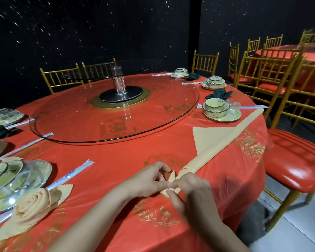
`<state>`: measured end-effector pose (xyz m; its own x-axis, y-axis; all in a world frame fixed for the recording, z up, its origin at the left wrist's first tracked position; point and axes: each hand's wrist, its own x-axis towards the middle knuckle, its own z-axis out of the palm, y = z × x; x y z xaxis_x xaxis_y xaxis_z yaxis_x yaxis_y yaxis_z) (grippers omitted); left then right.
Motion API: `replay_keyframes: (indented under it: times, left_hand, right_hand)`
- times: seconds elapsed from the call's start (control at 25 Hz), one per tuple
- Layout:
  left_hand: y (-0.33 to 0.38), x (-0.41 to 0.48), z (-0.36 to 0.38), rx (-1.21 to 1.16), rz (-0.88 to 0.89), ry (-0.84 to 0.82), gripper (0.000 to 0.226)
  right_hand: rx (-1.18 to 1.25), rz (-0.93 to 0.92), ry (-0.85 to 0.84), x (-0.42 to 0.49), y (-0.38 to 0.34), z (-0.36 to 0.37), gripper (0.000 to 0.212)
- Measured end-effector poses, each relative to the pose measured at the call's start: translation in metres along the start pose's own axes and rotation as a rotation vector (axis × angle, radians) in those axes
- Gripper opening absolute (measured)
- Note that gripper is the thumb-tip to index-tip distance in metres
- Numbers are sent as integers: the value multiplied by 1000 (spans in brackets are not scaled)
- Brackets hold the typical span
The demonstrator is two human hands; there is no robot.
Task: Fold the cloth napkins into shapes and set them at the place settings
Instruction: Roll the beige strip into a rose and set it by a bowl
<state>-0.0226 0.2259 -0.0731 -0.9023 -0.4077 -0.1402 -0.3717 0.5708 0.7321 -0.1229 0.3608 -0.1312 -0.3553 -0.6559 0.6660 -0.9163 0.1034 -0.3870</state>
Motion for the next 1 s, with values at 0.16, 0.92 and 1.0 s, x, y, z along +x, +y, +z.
replay_keyframes:
  times: [0.16,0.92,1.0]
  left_hand:
    - [6,7,-3,2,33,-56,21]
    - [-10,-13,-11,42,207,-93,24]
    - [-11,-11,-8,62,198,-50,8]
  right_hand:
    - [-50,-110,-28,-10,3,-4,24]
    - [189,388,-321,6,-12,-27,31]
    - [153,347,-332,5,-9,-30,37]
